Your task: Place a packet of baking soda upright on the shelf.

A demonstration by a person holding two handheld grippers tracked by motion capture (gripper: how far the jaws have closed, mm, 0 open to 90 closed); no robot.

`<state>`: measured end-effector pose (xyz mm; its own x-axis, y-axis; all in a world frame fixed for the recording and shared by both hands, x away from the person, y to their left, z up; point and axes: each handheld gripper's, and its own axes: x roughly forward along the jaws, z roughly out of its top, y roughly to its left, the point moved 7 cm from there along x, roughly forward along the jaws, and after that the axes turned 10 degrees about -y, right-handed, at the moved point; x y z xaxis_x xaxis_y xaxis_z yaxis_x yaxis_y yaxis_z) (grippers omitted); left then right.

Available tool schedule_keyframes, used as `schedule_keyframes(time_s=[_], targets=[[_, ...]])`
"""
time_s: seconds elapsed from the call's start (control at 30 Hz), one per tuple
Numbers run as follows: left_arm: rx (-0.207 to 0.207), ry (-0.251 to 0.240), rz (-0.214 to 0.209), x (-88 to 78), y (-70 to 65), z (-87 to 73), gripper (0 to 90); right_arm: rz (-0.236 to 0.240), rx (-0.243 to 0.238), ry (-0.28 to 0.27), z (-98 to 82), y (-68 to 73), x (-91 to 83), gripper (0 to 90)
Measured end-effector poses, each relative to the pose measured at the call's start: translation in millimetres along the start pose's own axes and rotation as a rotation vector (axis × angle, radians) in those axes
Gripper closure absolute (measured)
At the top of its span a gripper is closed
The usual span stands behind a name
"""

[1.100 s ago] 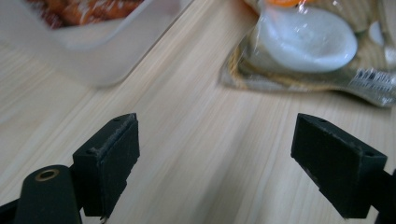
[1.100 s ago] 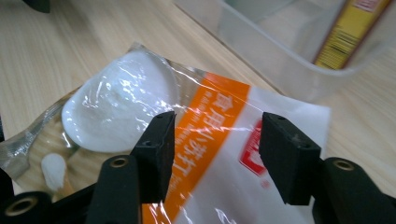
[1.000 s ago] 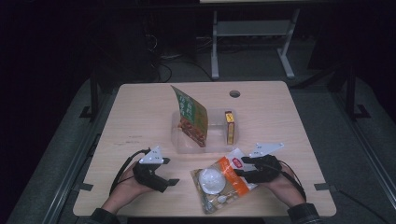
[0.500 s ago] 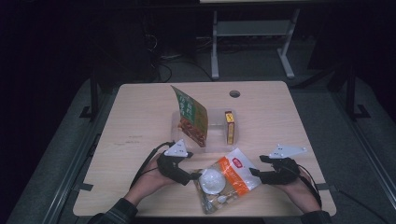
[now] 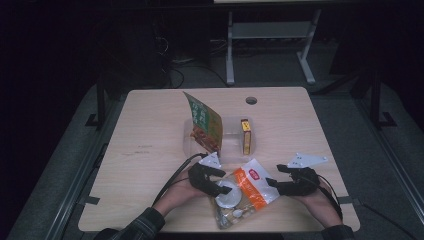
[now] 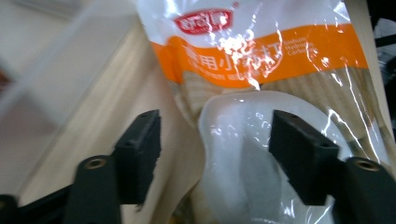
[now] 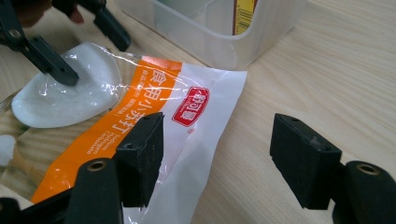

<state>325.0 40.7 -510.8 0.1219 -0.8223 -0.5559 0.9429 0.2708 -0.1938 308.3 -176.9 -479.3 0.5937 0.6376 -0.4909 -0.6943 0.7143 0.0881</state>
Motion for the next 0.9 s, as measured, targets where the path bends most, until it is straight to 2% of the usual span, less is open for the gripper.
schedule_keyframes(time_s=[0.1,0.13,0.2,0.23,0.33,0.4,0.43,0.5,0.57,0.67,0.7,0.77,0.83,0.9], targets=[[-0.024,-0.005,-0.057,5.2,-4.1,-1.0,45.2,-0.001,0.001,-0.003,0.7,0.1,-0.9,34.7],[-0.016,0.004,-0.066,5.6,-4.2,-1.4,48.7,-0.001,0.002,-0.004,0.9,0.3,-1.0,34.7],[-0.062,0.007,-0.093,7.2,-5.5,-2.0,53.9,-0.002,0.002,-0.004,1.0,0.0,-1.1,34.7],[-0.070,0.015,-0.106,7.0,-5.4,-2.3,59.0,-0.003,0.002,-0.004,1.1,-0.3,-1.0,34.7],[-0.068,0.017,-0.114,6.4,-7.4,-0.3,76.9,-0.004,0.000,-0.012,2.1,-1.2,-1.7,34.7],[-0.046,0.013,-0.117,4.5,-10.5,2.1,85.4,-0.007,0.003,-0.017,2.9,-1.3,-3.0,34.7],[-0.047,0.006,-0.115,3.9,-12.6,3.3,87.2,-0.005,0.006,-0.023,3.5,-1.6,-3.8,34.7],[-0.018,-0.001,-0.102,0.3,-15.1,5.9,87.9,-0.003,0.009,-0.030,4.0,-2.1,-4.4,34.7],[-0.009,-0.021,-0.092,-3.3,-18.3,9.5,88.3,0.006,0.011,-0.039,4.7,-2.1,-4.9,34.6],[0.015,-0.025,-0.086,-6.5,-19.9,10.7,88.5,0.019,0.016,-0.057,7.1,-0.6,-6.5,34.4],[0.010,-0.036,-0.086,-7.8,-21.4,11.7,88.6,0.021,0.018,-0.060,7.6,-0.2,-6.9,34.4],[0.025,-0.036,-0.092,-10.8,-24.4,13.1,88.7,0.042,0.021,-0.068,8.3,1.1,-6.9,34.3],[0.039,-0.037,-0.083,-13.9,-26.8,13.7,88.7,0.042,0.019,-0.068,8.0,1.4,-6.5,34.2],[0.036,-0.042,-0.084,-15.0,-27.2,14.3,88.7,0.049,0.021,-0.071,8.4,1.6,-6.7,34.1]])
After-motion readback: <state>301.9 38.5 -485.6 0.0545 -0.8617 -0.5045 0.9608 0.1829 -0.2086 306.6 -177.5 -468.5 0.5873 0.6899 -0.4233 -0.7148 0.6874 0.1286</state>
